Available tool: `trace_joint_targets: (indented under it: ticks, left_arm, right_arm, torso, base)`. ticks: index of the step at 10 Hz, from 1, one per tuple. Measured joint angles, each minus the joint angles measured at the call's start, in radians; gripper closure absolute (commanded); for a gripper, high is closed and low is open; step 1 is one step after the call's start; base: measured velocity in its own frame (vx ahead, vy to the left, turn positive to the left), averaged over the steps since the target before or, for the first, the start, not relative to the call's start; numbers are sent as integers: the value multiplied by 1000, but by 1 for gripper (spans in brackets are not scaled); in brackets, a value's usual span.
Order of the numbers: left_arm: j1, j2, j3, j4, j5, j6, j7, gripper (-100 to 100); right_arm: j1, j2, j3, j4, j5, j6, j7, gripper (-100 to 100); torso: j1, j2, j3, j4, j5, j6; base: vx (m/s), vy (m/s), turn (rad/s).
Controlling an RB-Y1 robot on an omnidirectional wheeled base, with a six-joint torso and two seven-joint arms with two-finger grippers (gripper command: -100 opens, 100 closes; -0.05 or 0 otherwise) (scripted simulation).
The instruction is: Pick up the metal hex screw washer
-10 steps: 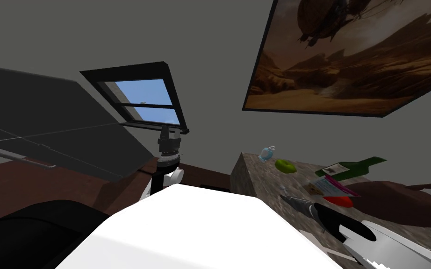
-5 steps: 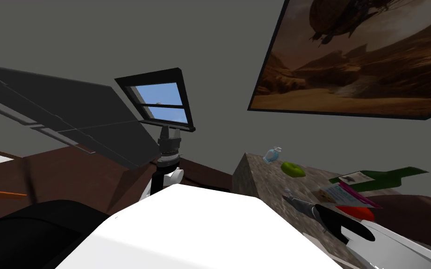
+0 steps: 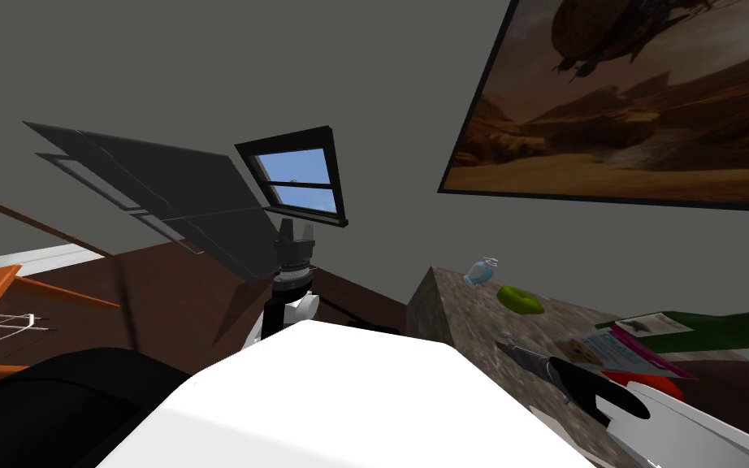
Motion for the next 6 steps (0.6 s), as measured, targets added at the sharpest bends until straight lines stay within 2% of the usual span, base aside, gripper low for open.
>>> trace_joint_targets:
  ticks: [2,3,6]
  left_arm:
    - [0,0,0,0,0,0,0,0]
    - [0,0,0,0,0,0,0,0]
    - [0,0,0,0,0,0,0,0]
  right_arm:
    - [-19,-11,26,26,22,-3,-53,-100]
    - [-19,-11,26,27,22,-3,-58,100]
    - [-19,-11,26,27,22,-4,-58,100]
  torso:
    - [1,1,0,0,0,1]
    - [0,-2,-1,0,0,1]
    - [-1,-4,-3,-1,-1,1]
  base:
    - [-51,12,46]
    - [-6,1,-1]
    - [0,0,0]
